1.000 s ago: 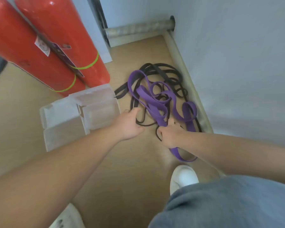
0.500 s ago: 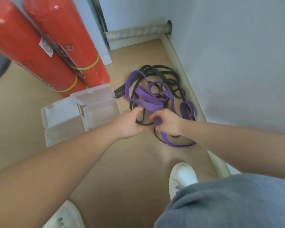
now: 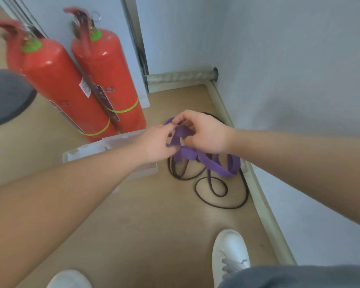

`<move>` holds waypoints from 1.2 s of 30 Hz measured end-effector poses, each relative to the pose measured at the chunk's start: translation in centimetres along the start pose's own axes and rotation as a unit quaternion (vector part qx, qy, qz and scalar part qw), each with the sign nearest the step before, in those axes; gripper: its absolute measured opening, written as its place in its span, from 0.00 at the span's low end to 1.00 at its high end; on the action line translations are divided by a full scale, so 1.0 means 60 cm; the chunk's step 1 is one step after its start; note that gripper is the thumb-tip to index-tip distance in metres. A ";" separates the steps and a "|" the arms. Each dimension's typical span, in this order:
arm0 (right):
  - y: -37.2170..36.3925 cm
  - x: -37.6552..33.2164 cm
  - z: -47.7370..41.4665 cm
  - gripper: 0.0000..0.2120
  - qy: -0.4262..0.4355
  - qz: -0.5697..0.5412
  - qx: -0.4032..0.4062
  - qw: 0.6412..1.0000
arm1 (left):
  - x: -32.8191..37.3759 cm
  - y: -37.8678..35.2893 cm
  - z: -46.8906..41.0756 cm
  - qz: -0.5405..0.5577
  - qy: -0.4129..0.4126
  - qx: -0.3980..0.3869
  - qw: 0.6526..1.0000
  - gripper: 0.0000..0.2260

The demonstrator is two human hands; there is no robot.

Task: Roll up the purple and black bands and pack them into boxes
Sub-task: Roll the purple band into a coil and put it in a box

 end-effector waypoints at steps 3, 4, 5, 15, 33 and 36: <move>0.016 -0.025 -0.002 0.25 0.025 0.023 0.007 0.999 | -0.012 0.027 0.003 0.013 0.013 0.053 0.998 0.15; 0.018 -0.031 -0.001 0.25 0.032 0.037 0.003 0.999 | -0.015 0.035 0.005 0.022 0.020 0.060 0.998 0.16; 0.018 -0.037 0.000 0.26 0.038 0.054 -0.003 0.998 | -0.018 0.043 0.009 0.032 0.027 0.064 0.997 0.16; -0.006 -0.079 0.007 0.28 0.051 0.189 -0.046 0.980 | -0.036 0.088 0.051 0.091 0.056 0.077 0.991 0.12; -0.014 -0.123 0.049 0.26 0.057 0.130 0.042 0.989 | -0.012 0.164 0.114 0.156 0.056 0.018 0.986 0.16; -0.013 -0.121 0.078 0.18 0.068 0.085 0.077 0.991 | 0.004 0.154 0.138 0.187 0.055 0.026 0.980 0.17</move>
Point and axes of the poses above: each hand's wrist, its own z-axis away from the middle knuckle, its own y-axis out of the back of the hand, x = y × z, the point moved 5 cm from there along -z, towards the middle knuckle, and after that the axes turned 6 degrees about z, right-handed, at the moved point
